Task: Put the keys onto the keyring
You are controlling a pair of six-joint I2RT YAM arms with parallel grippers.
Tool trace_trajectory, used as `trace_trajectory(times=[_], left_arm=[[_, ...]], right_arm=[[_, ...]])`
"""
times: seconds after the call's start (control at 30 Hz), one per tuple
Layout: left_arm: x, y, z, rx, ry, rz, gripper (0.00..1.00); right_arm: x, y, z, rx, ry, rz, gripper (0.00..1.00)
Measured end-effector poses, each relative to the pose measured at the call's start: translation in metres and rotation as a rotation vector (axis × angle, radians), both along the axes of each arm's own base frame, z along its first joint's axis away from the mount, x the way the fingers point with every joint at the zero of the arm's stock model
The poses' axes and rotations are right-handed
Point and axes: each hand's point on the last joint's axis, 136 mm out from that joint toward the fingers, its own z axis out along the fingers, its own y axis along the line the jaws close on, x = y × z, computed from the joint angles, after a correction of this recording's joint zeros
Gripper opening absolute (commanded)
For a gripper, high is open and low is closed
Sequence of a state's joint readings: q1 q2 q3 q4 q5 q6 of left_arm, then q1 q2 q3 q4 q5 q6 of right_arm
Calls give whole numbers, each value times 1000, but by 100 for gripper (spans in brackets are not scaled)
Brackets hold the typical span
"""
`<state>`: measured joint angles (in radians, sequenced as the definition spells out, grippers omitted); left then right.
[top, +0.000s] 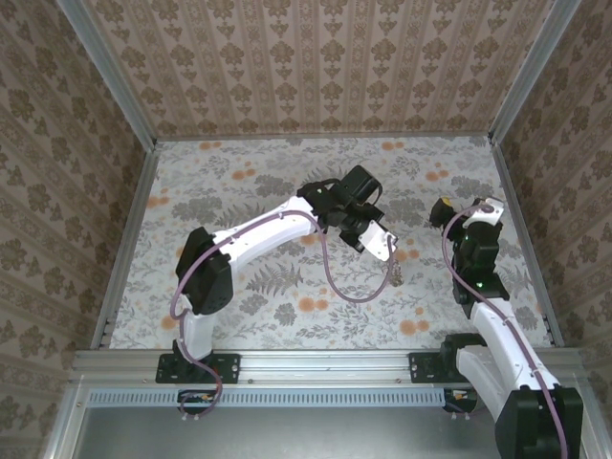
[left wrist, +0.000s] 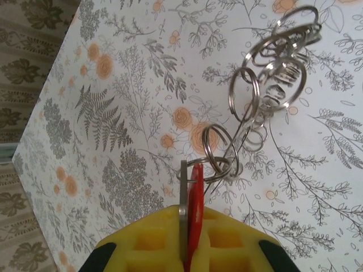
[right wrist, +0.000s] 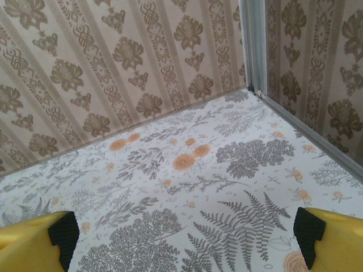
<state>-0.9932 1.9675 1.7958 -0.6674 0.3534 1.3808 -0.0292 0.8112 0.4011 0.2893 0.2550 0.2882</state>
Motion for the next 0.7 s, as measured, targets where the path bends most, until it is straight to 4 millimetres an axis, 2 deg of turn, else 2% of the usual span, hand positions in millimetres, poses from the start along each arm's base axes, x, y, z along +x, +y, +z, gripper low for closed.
trace_trajectory(times=[0.1,0.17,0.47,0.7], left_arm=[[6,7,-1,3,3,18,0],[8,20,-6,24,11,38,0],[18,103,-56,246,63,192,0],[45,163,-89,390,79,366,0]], right_arm=[[3,1,-6,2,22,4,99],[4,1,-8,4,29,9,100],[11,5,-11,12,41,29,100],[23,8,-18,25,66,45,100]])
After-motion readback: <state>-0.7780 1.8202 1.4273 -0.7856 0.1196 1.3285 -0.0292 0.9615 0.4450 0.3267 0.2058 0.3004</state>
